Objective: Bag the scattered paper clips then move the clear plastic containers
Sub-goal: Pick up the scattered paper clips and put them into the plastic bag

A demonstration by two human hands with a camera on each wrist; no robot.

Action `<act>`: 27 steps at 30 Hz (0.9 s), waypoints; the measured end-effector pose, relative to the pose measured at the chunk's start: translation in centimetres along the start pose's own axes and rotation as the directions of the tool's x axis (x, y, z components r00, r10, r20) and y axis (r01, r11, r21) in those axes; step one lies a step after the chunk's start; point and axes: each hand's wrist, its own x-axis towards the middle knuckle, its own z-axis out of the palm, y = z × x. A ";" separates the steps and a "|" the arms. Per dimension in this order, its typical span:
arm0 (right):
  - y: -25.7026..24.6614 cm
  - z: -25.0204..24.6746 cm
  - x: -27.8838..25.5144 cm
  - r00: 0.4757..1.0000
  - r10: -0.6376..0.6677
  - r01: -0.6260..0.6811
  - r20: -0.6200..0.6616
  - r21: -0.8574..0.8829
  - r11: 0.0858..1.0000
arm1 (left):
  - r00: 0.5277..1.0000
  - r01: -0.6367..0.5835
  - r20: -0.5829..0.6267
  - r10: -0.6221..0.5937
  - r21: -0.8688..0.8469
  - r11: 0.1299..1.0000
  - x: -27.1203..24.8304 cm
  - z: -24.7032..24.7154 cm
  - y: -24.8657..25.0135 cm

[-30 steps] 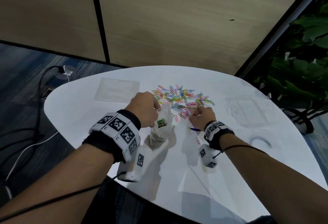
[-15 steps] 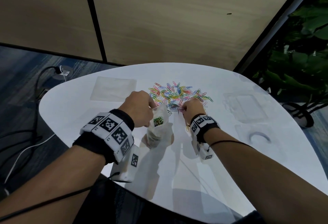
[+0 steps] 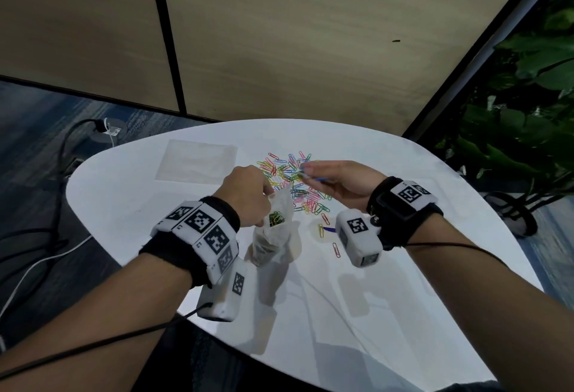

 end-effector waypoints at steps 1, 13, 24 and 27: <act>0.1 0.8 -0.5 0.999 0.019 -0.016 0.042 -0.064 0.998 | 1.000 0.001 -0.003 -0.001 -0.013 1.000 0.0 0.0 0.0; 4.1 5.1 -0.5 0.955 -0.298 0.176 0.014 -0.832 0.527 | 0.999 0.002 -0.047 -0.007 -0.095 0.996 -0.1 -0.2 0.1; 4.0 -10.1 6.4 0.823 -0.283 -0.314 -0.492 -0.810 0.495 | 0.998 -0.054 -0.030 0.052 -0.047 0.997 -0.1 -0.4 -0.2; 5.4 -12.8 8.0 0.791 -0.243 -0.426 -0.561 -0.791 0.439 | 0.998 -0.059 -0.013 0.059 -0.042 0.997 -0.1 -0.4 -0.3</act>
